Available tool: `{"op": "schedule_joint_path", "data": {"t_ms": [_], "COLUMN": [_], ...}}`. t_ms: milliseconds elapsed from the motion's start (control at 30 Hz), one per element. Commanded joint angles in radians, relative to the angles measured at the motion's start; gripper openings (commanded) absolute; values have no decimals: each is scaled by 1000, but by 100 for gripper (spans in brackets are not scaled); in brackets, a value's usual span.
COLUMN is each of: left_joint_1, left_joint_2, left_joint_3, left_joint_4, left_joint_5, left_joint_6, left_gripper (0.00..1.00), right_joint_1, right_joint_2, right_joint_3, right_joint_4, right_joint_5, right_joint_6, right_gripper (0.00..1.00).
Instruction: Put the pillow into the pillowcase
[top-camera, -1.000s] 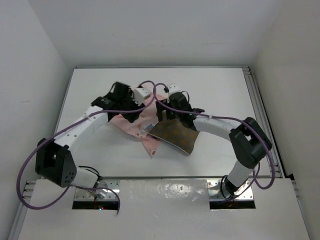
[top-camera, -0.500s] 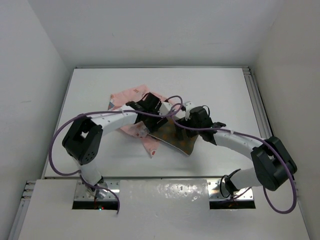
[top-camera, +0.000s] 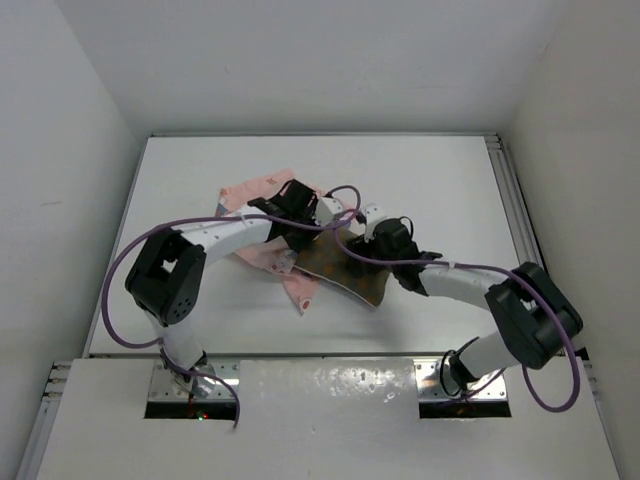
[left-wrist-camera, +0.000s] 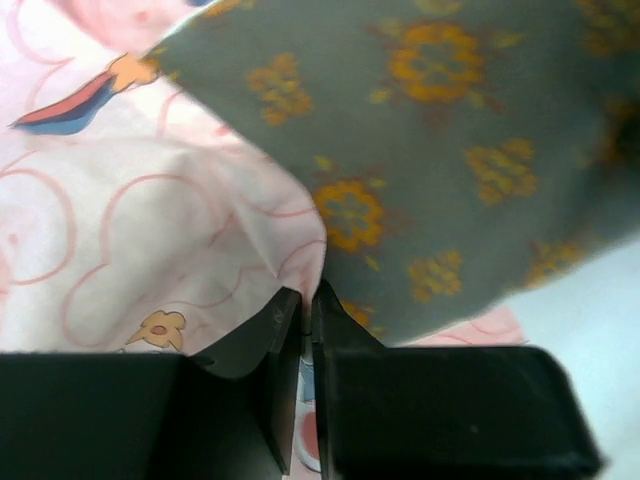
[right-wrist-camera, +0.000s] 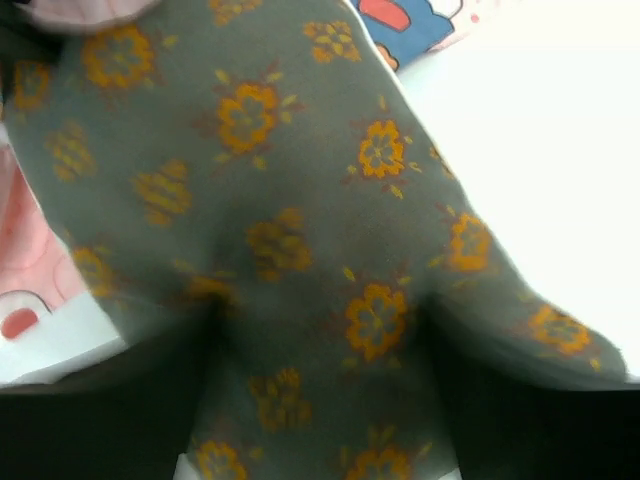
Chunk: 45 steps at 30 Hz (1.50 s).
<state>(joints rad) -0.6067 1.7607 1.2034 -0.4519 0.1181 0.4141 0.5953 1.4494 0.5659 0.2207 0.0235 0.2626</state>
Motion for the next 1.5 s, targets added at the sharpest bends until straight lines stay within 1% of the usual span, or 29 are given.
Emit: {"op": "schedule_joint_path", "data": {"t_ms": [0, 33, 100, 133, 167, 233, 267, 300, 333, 367, 400, 500, 567, 600, 700, 733, 767, 833, 867, 933, 1000, 1067, 1167, 1267, 1300, 1333, 1400, 1433, 1467], "left_joint_1": [8, 8, 8, 8, 7, 12, 15, 18, 31, 38, 47, 79, 81, 75, 44, 35, 35, 50, 56, 68, 65, 55, 56, 79, 97, 107, 139, 153, 162], "left_joint_2": [-55, -55, -53, -50, -44, -38, -35, -33, -35, -35, -35, -32, -29, -27, -26, -24, -24, -26, -32, -33, -32, -26, -26, -33, -38, -44, -50, -52, -50], "left_joint_3": [91, 106, 155, 174, 195, 257, 289, 301, 311, 317, 326, 338, 346, 352, 360, 367, 372, 410, 442, 469, 484, 469, 452, 464, 469, 469, 450, 437, 408], "left_joint_4": [-74, -91, -135, -149, -163, -203, -212, -229, -234, -237, -235, -229, -238, -270, -356, -382, -410, -491, -537, -560, -567, -562, -556, -536, -518, -498, -415, -381, -326], "left_joint_5": [80, 90, 121, 132, 144, 163, 170, 178, 196, 199, 198, 189, 215, 236, 334, 371, 461, 566, 654, 716, 715, 678, 667, 657, 641, 587, 508, 415, 372], "left_joint_6": [-6, -11, -9, -8, -8, 0, 3, 12, 20, 28, 35, 32, 40, 72, 136, 184, 205, 276, 296, 322, 331, 331, 333, 327, 298, 273, 203, 175, 148], "left_gripper": [6, 5, 5, 5, 5, 5, 5, 5, 5, 5, 6, 7, 7, 7, 7, 7, 7, 7, 7, 7, 7, 7, 8, 9, 11, 11, 11, 11, 11], "right_joint_1": [29, 32, 44, 47, 52, 66, 69, 75, 75, 77, 81, 99, 112, 121, 130, 132, 132, 132, 138, 150, 161, 162, 176, 219, 231, 245, 274, 279, 282], "right_joint_2": [107, 129, 167, 169, 163, 94, 63, 31, -21, -41, -56, -93, -107, -110, -109, -104, -101, -90, -87, -69, -46, -3, 9, -58, -78, -98, -148, -161, -179], "right_joint_3": [63, 78, 153, 175, 207, 207, 166, 134, 97, 19, -12, -89, -119, -130, -167, -172, -175, -172, -160, -149, -144, -155, -167, -146, -138, -129, -130, -139, -143], "right_joint_4": [52, 49, -10, -26, -30, 43, 99, 253, 349, 438, 609, 797, 844, 885, 956, 977, 991, 1042, 1055, 1053, 1063, 1091, 1235, 1235, 1224, 1211, 1200, 1204, 1207], "right_joint_5": [-58, -130, -219, -317, -359, -420, -425, -425, -416, -381, -355, -282, -232, -162, -36, 23, 53, 98, 108, 186, 252, 320, 345, 355, 366, 374, 401, 406, 414], "right_joint_6": [16, 20, 39, 44, 56, 101, 124, 150, 214, 245, 268, 343, 378, 385, 397, 402, 430, 457, 469, 461, 474, 510, 514, 420, 387, 325, 276, 250, 245], "right_gripper": [58, 41, 0, 0, 0, 0, 0, 0, 0, 0, 0, 0, 0, 0, 0, 0, 0, 0, 0, 0, 0, 0, 0, 0, 0, 0, 0, 0, 0]}}
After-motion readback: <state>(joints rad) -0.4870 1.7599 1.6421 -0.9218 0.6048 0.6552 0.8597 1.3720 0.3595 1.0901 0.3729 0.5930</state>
